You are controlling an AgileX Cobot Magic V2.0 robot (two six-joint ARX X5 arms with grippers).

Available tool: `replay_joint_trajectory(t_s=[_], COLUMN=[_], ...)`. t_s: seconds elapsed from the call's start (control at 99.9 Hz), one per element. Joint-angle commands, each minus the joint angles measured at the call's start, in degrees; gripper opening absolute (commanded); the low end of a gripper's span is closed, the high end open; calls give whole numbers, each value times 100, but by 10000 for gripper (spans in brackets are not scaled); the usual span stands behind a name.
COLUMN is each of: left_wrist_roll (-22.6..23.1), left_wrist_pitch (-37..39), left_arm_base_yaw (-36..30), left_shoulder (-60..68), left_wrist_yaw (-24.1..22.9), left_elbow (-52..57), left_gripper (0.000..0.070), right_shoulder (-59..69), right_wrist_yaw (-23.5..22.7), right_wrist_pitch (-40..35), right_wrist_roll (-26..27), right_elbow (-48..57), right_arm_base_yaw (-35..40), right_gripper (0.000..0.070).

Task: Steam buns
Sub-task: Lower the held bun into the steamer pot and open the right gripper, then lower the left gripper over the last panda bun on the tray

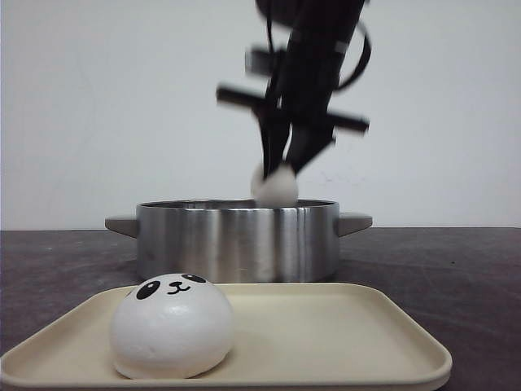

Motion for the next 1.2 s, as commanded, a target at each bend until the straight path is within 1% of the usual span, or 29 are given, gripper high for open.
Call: replay_joint_trajectory(t_s=[0.0,0.03,0.05,0.19,0.22,0.28,0.37,0.481,0.651,0.691,0.701,0.721,0.741,0.791,0.801,0.831,0.851,1.011,1.091,1.192], left_wrist_roll=[98,96,98,98,98,98,98,101,98,98,98,98,98,90,87,85,76,-76,-232,-501], left_wrist_pitch=[-9,-26,-42,-138,-164,-179,-201,-302,-601,-634,-643,-649,-649,-627,-621,-610,-601,-496,-302,2], left_arm_base_yaw=[-37,-37,-37,-37,-37,-37,-37,-37,-37,-37,-37,-37,-37,-37,-37,-37,-39,-122,-188,-302], left_shoulder=[48,52,55,81,81,114,149,240,476,538,549,570,588,625,632,649,658,715,741,850], left_wrist_yaw=[-15,-15,-15,-15,-15,-15,-15,-13,4,11,13,22,37,81,98,160,197,479,662,1078], left_elbow=[114,114,114,114,114,114,114,111,79,42,28,-2,-42,-175,-208,-315,-396,-1342,-1961,-2677], left_gripper=[503,503,503,503,503,503,503,503,503,503,503,503,503,503,503,503,503,503,504,505], right_shoulder=[223,278,315,455,455,455,452,431,299,238,219,177,136,-24,-85,-203,-269,-1255,-1803,-2428], right_wrist_yaw=[-39,-37,-35,-31,-22,-11,-15,-20,-13,-11,-9,-9,-11,-11,-13,-11,-9,94,315,647], right_wrist_pitch=[37,20,7,0,-2,11,2,-81,-487,-616,-649,-706,-763,-914,-938,-962,-970,-977,-986,-990], right_wrist_roll=[-85,-85,-85,-83,-83,-83,-76,-63,-68,-76,-81,-87,-90,-125,-160,-227,-245,-323,-323,-323], right_elbow=[70,70,70,70,70,70,74,120,509,660,699,776,861,1058,1108,1202,1248,1475,1475,1475], right_arm_base_yaw=[42,39,35,33,26,17,-7,-85,-221,-225,-225,-225,-223,-219,-210,-173,-146,229,511,940], right_gripper=[12,29,53,326,373,444,501,526,524,506,487,428,345,86,6,0,18,16,16,16])
